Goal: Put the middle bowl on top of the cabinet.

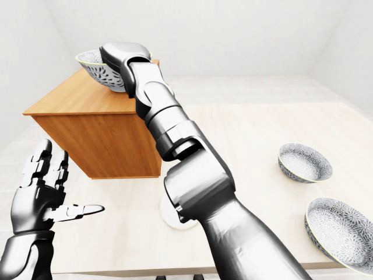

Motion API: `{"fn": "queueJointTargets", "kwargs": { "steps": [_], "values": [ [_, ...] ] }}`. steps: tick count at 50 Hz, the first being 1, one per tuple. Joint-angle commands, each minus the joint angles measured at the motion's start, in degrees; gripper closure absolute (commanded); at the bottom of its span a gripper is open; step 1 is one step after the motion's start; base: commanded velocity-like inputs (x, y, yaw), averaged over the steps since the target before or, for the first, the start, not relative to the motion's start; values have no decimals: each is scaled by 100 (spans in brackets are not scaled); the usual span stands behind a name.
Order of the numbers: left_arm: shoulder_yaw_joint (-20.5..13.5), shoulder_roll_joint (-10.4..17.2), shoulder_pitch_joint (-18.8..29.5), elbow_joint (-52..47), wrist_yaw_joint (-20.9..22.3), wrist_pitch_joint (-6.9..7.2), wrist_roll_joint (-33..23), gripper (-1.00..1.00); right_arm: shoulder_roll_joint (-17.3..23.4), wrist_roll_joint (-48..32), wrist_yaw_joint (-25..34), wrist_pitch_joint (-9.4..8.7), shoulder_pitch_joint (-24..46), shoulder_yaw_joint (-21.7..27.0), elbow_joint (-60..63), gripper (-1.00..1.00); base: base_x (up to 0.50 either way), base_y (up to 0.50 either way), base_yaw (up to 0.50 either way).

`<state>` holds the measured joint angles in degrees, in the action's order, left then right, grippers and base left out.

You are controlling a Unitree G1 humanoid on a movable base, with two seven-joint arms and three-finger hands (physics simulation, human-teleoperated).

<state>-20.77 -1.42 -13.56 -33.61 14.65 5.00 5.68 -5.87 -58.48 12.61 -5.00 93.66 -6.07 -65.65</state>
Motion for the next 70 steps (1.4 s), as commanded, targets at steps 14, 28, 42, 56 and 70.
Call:
{"fn": "queueJointTargets", "kwargs": {
  "steps": [14, 28, 42, 56, 70],
  "values": [
    [117, -15, -6, 26, -10, 0, -10, -100, -63, 437, -41, 0, 142, 136, 167, 94, 0, 0, 0],
    [172, -2, 7, 52, -45, 0, -49, -100, -122, 420, 27, 0, 93, 61, 331, 65, 0, 0, 0],
    [147, 17, 20, 50, -61, 0, -35, -100, -143, 375, 50, 0, 104, 50, 340, 37, 0, 0, 0],
    [207, 31, 65, 174, -101, 0, -83, -100, -111, 372, 3, 0, 100, 72, 250, -33, 0, 0, 0],
    [202, 44, 30, 226, -76, 0, -57, -100, -99, 321, 26, 0, 102, 49, 299, -67, 0, 0, 0]
  ]
}}
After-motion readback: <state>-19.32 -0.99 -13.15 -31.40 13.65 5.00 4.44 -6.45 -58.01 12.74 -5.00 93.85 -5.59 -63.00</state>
